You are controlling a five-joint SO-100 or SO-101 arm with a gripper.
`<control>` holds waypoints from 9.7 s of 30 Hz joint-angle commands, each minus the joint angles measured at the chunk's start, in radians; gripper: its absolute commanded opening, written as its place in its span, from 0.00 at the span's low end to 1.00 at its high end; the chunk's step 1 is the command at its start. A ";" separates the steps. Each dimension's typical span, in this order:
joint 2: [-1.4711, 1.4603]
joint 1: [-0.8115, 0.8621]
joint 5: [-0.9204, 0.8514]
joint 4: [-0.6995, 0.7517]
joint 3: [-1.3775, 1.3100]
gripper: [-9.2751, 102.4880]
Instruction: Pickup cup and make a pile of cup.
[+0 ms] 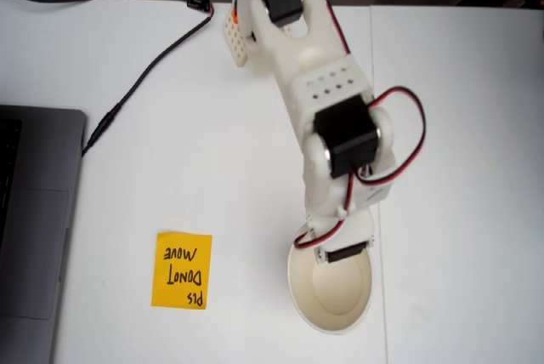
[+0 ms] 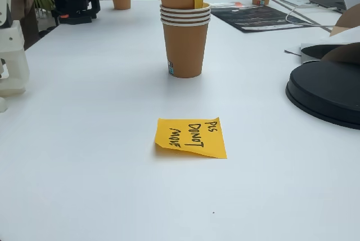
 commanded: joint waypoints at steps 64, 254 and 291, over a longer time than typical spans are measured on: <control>0.166 -0.009 0.006 0.002 0.110 0.37; 1.983 0.230 0.002 -0.431 2.040 0.02; 1.983 0.229 -0.011 -0.433 2.051 0.02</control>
